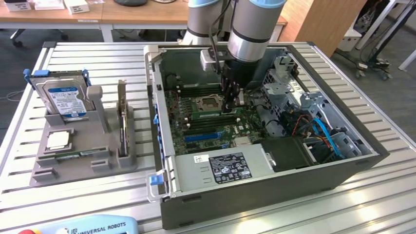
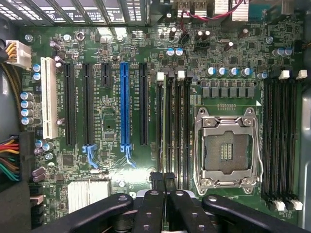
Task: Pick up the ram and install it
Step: 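Insert the ram into the slot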
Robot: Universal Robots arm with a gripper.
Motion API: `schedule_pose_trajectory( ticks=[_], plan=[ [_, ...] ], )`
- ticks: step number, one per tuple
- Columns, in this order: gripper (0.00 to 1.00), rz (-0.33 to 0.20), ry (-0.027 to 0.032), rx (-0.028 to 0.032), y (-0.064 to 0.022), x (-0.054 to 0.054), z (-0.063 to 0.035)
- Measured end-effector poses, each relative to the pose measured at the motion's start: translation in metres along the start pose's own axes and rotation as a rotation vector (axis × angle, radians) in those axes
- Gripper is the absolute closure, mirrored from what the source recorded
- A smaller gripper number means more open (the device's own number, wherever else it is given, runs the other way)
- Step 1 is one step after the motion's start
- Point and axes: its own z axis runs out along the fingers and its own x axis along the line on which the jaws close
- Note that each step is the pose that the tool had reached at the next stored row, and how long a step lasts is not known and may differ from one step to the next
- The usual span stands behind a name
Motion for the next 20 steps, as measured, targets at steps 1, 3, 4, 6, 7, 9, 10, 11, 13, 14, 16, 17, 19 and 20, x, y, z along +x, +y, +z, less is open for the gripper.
schedule_pose_trajectory(
  ticks=[1, 3, 4, 6, 7, 9, 10, 11, 13, 14, 16, 17, 19, 20],
  plan=[
    [0.89, 0.000, 0.0002, 0.0000, 0.0000, 0.0000, 0.0005],
    [0.89, 0.000, 0.0002, 0.0000, 0.0000, 0.0001, 0.0017],
    [0.89, 0.000, 0.0003, 0.0000, 0.0000, 0.0001, 0.0024],
    [0.89, 0.000, 0.0005, -0.0001, 0.0000, 0.0001, 0.0028],
    [0.89, 0.000, 0.0005, -0.0001, 0.0000, 0.0001, 0.0028],
    [0.89, 0.000, 0.0004, -0.0001, 0.0000, 0.0001, 0.0028],
    [0.89, 0.000, 0.0003, 0.0000, 0.0003, 0.0001, 0.0029],
    [0.89, 0.000, 0.0003, 0.0009, 0.0008, 0.0001, 0.0029],
    [0.89, 0.000, 0.0001, 0.0019, 0.0011, 0.0001, 0.0030],
    [0.89, 0.000, 0.0002, 0.0019, 0.0011, 0.0001, 0.0030],
    [0.89, 0.000, 0.0002, 0.0019, 0.0012, 0.0002, 0.0030],
    [0.89, 0.000, 0.0000, 0.0028, 0.0011, 0.0002, 0.0038],
    [0.89, 0.000, 0.0002, 0.0042, 0.0011, 0.0002, 0.0056],
    [0.89, 0.000, 0.0000, 0.0047, 0.0011, 0.0002, 0.0065]
  ],
)
